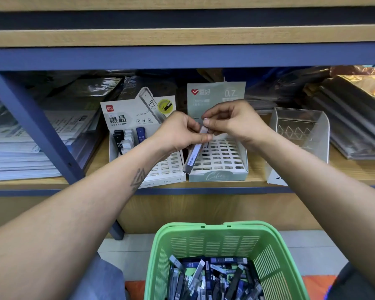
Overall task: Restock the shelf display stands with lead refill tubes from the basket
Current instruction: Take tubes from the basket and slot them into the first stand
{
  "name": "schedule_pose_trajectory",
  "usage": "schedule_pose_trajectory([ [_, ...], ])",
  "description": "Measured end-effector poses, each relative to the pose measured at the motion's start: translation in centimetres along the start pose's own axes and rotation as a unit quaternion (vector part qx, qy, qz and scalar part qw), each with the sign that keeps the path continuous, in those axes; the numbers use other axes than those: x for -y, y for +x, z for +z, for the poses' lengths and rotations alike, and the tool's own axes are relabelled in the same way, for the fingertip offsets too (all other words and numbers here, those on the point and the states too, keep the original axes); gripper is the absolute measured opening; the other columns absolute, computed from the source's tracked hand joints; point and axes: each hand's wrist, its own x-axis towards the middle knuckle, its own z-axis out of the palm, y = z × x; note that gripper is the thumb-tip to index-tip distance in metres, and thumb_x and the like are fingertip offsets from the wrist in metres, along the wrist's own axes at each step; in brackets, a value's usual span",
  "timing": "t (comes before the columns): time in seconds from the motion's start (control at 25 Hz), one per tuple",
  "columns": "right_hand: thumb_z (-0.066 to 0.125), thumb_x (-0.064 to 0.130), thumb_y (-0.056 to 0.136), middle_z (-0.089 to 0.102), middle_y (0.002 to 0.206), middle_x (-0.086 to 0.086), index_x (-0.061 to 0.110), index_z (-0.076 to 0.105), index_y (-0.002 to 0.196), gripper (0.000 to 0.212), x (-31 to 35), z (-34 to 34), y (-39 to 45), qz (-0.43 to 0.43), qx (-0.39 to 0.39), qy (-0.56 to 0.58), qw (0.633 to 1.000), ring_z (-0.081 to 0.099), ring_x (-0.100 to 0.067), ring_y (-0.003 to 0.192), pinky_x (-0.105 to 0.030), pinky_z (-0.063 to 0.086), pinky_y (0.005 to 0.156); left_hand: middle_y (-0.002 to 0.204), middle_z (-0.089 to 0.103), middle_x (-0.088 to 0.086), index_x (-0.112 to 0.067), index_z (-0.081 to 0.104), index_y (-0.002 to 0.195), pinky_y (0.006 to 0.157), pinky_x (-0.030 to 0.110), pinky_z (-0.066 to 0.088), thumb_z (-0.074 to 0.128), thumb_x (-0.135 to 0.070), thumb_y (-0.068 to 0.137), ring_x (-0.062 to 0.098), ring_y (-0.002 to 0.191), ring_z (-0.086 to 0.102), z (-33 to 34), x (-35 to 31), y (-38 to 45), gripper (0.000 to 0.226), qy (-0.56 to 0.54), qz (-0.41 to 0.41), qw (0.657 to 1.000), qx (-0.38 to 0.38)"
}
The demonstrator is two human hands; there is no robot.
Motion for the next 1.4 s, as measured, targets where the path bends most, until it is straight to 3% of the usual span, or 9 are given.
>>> schedule_pose_trajectory([
  [0.08,0.074,0.000,0.087,0.072,0.077,-0.010,0.008,0.073,0.096,0.011,0.1,-1.5,0.3,0.010,-0.048,-0.012,0.999,0.065,-0.011,0.060,-0.026,0.056,0.064,0.088,0.077,0.013,-0.004,0.076,0.095,0.085,0.041,0.060,0.084,-0.020,0.079,0.029,0.088,0.074,0.0,-0.7,0.2,0.024,0.002,0.017,1.000,-0.017],
  [0.12,0.073,0.001,0.088,0.072,0.078,-0.009,0.009,0.073,0.096,0.012,0.0,-2.4,0.5,0.014,-0.074,-0.034,0.997,0.065,-0.012,0.061,-0.028,0.057,0.065,0.094,0.077,0.008,-0.006,0.076,0.099,0.087,0.036,0.058,0.079,-0.019,0.085,0.025,0.092,0.073,-0.3,-0.9,0.5,0.019,0.054,0.050,0.996,-0.049],
  [0.24,0.073,0.009,0.090,0.074,0.091,-0.006,0.013,0.075,0.105,0.015,-0.8,-4.0,1.1,-0.017,-0.119,-0.184,0.976,0.068,-0.017,0.076,-0.027,0.059,0.075,0.135,0.062,0.004,-0.013,0.064,0.130,0.106,0.027,0.042,0.053,-0.008,0.092,0.020,0.125,0.056,-1.0,-1.0,1.1,0.040,0.297,0.183,0.931,-0.107],
  [0.32,0.075,0.014,0.090,0.072,0.095,-0.001,0.014,0.074,0.108,0.018,-1.3,-3.6,1.2,-0.058,-0.129,-0.271,0.952,0.063,-0.009,0.078,-0.011,0.050,0.072,0.155,0.043,0.002,-0.018,0.047,0.147,0.118,0.029,0.031,0.045,-0.004,0.091,0.020,0.143,0.038,-0.6,-0.4,1.4,0.058,0.367,0.193,0.909,-0.038],
  [0.44,0.075,0.015,0.089,0.070,0.091,0.003,0.012,0.074,0.104,0.015,-1.8,-2.9,1.3,-0.100,-0.120,-0.289,0.945,0.063,-0.007,0.080,-0.007,0.043,0.069,0.164,0.027,0.000,-0.022,0.029,0.157,0.122,0.033,0.025,0.040,-0.004,0.092,0.017,0.150,0.023,0.2,0.8,1.6,0.068,0.412,0.190,0.890,0.055],
  [0.64,0.076,0.011,0.088,0.065,0.077,0.017,0.023,0.070,0.089,0.013,-1.7,-2.9,1.4,-0.099,-0.096,-0.258,0.956,0.060,0.007,0.071,-0.005,0.042,0.065,0.159,0.036,0.003,-0.016,0.034,0.154,0.118,0.027,0.030,0.044,-0.001,0.089,0.020,0.144,0.036,-0.2,0.7,1.6,0.067,0.406,0.187,0.894,0.047],
  [0.92,0.078,0.008,0.086,0.067,0.077,0.003,0.012,0.074,0.089,0.006,-1.7,-3.3,1.7,-0.084,-0.108,-0.253,0.958,0.066,-0.010,0.071,-0.020,0.054,0.069,0.125,0.068,0.000,-0.021,0.065,0.127,0.094,0.032,0.049,0.063,-0.020,0.094,0.022,0.114,0.062,1.1,0.6,3.4,0.033,0.314,0.181,0.930,-0.066],
  [1.12,0.078,0.009,0.085,0.070,0.080,0.000,0.013,0.075,0.090,0.007,-1.8,-3.5,2.0,-0.078,-0.108,-0.253,0.958,0.069,-0.012,0.074,-0.027,0.059,0.074,0.112,0.068,0.004,-0.021,0.072,0.113,0.083,0.036,0.050,0.065,-0.018,0.093,0.028,0.107,0.061,2.4,0.1,4.6,0.021,0.351,0.186,0.913,-0.092],
  [1.4,0.077,0.011,0.087,0.073,0.086,-0.002,0.013,0.076,0.094,0.007,-3.1,-2.6,2.6,-0.075,-0.050,-0.293,0.952,0.068,-0.015,0.082,-0.032,0.057,0.082,0.103,0.075,0.001,-0.025,0.078,0.104,0.086,0.035,0.053,0.072,-0.021,0.089,0.023,0.099,0.067,2.5,0.3,4.9,0.016,0.284,0.144,0.940,-0.121],
])
